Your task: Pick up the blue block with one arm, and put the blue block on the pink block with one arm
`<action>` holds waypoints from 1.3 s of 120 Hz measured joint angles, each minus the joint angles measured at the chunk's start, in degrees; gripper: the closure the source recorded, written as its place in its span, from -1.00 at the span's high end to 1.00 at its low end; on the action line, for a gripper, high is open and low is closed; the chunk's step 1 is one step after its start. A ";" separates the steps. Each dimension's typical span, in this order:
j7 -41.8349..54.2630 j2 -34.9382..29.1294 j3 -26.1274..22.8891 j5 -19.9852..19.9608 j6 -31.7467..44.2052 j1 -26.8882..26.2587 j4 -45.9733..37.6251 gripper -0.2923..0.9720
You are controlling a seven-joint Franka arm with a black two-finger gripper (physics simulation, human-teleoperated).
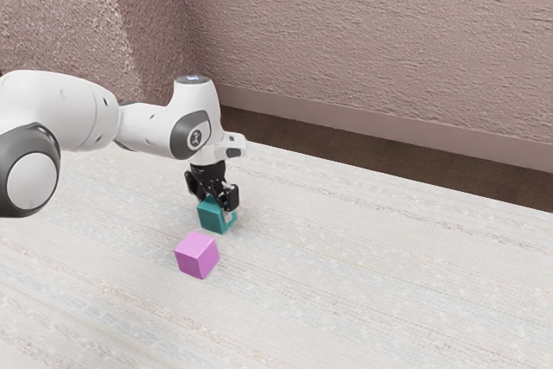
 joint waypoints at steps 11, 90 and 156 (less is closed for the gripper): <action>-0.10 -0.14 0.00 0.04 0.02 -0.02 0.00 0.10; -1.44 -23.37 -1.67 0.52 -0.39 0.04 -19.14 -0.05; -3.31 -27.36 -2.42 -1.19 0.62 0.19 -26.69 -0.04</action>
